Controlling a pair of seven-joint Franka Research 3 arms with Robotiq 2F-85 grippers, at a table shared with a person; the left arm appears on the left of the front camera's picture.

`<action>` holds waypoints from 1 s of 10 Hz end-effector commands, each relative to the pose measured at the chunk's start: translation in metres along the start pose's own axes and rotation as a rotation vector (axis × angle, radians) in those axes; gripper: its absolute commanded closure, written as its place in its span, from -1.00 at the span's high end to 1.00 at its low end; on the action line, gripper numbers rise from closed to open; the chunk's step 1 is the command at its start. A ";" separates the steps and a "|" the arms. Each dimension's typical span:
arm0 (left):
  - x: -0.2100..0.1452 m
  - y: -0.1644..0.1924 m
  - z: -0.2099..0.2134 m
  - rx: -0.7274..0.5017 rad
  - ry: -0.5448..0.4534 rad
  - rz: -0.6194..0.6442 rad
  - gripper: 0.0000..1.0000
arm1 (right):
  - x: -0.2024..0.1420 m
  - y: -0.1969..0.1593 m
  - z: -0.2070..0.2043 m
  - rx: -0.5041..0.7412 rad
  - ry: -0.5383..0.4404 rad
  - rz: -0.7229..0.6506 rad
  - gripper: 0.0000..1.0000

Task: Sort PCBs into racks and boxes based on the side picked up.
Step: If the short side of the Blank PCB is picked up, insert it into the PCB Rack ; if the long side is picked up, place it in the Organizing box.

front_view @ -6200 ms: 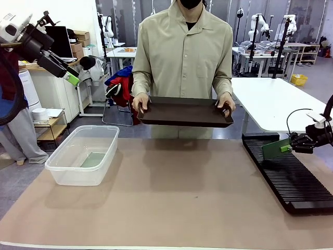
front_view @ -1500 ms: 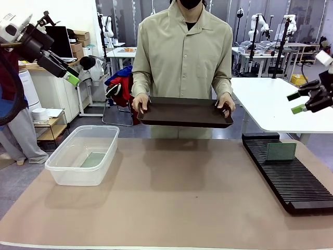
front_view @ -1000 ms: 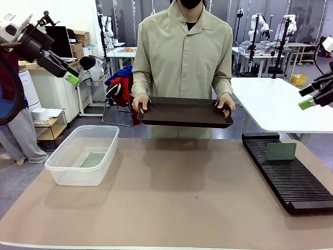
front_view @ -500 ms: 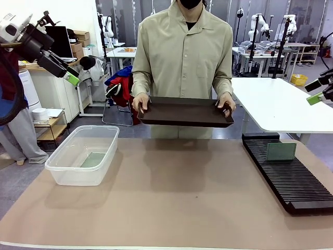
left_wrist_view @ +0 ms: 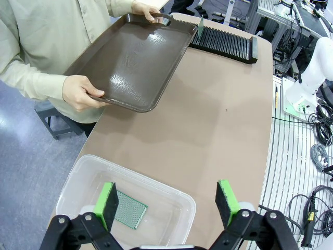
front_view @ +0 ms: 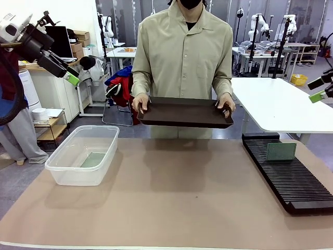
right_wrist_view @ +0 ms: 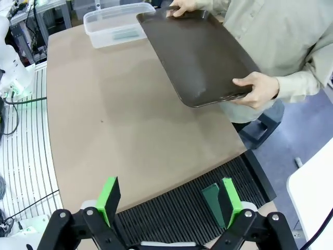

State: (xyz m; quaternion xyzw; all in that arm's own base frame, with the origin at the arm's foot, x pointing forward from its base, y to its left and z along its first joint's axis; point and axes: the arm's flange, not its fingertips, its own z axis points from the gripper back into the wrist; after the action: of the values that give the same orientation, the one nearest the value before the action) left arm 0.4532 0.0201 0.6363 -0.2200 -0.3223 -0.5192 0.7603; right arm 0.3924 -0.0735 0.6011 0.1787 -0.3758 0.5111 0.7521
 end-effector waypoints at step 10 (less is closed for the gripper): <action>-0.002 -0.001 -0.001 -0.007 0.001 -0.012 1.00 | 0.004 -0.015 0.030 -0.079 -0.070 -0.027 1.00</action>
State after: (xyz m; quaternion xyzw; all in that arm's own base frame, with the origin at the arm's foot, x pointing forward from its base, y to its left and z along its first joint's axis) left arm 0.4532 0.0201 0.6364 -0.2200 -0.3224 -0.5192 0.7603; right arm 0.3994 -0.0982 0.6259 0.1683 -0.4237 0.4746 0.7529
